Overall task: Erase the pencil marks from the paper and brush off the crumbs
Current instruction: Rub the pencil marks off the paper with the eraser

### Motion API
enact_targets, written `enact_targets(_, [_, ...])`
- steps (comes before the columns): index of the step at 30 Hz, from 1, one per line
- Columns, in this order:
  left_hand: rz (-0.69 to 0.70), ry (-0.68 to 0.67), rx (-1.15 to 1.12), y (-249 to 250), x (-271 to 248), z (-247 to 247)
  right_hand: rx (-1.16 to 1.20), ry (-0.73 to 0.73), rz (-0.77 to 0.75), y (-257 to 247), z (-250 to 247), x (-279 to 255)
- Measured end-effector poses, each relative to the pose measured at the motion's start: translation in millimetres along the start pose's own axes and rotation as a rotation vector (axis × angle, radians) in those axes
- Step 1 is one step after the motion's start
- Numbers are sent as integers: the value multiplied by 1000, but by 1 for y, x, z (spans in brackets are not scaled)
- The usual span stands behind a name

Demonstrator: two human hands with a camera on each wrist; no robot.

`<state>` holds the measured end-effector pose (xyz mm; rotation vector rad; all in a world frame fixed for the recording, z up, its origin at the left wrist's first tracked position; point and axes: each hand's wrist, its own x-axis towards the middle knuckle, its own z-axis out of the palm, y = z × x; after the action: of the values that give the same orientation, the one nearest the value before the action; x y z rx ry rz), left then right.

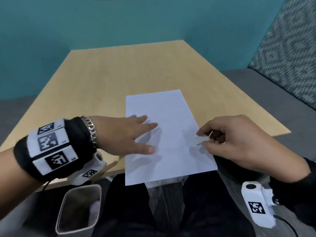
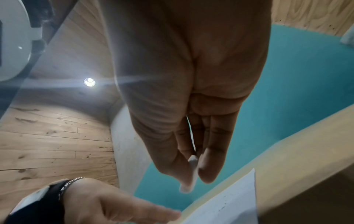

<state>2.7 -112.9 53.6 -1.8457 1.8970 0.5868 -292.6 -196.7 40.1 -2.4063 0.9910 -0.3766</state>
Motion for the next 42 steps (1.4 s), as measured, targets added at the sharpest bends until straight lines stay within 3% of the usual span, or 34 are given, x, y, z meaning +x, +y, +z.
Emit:
enact_targets(4, [19, -92, -23, -21, -22, 10, 23, -45, -33, -7, 6, -6])
enact_targets(13, [45, 79, -33, -18, 4, 16, -111, -188, -227, -39, 25, 26])
enact_targets(22, [-15, 57, -39, -17, 7, 12, -292, -277, -374, -71, 45, 93])
enact_targets(29, [2, 54, -50, -11, 1, 8, -337, -431, -391, -79, 53, 95])
enact_targets(34, [-53, 35, 32, -11, 7, 9, -398, -319, -326, -70, 48, 101])
enact_targets(39, [-57, 29, 32, -11, 7, 8, -417, -408, -416, -71, 54, 82])
enact_targets(42, [-67, 17, 47, -10, 7, 7, -461, -334, -400, -68, 49, 89])
